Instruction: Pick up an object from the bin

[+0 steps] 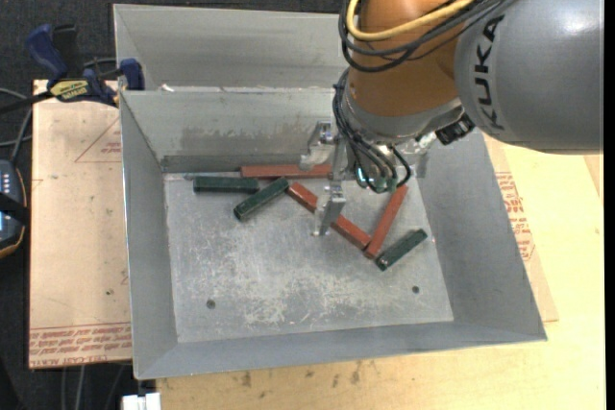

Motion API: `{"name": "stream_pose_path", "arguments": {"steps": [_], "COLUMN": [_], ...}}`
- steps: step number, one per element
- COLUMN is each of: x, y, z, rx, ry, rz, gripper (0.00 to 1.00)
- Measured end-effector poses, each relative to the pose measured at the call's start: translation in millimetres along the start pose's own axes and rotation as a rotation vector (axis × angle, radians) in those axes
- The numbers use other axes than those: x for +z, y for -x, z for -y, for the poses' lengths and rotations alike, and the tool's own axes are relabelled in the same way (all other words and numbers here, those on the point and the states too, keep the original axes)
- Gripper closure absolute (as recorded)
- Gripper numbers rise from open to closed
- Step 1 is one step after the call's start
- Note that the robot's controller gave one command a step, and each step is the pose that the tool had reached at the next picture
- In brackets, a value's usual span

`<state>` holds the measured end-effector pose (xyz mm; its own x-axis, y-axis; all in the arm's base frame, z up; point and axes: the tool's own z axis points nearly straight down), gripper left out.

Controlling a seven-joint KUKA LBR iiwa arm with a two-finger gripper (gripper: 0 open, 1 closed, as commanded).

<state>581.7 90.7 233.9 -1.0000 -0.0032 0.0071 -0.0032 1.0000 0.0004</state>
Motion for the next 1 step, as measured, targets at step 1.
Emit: {"name": "stream_pose_path", "arguments": {"steps": [1], "x": [-4.5], "y": [1.5], "z": [0.5], "rx": [0.002], "ry": [0.001], "rz": [0.008], "gripper": [0.0]}}
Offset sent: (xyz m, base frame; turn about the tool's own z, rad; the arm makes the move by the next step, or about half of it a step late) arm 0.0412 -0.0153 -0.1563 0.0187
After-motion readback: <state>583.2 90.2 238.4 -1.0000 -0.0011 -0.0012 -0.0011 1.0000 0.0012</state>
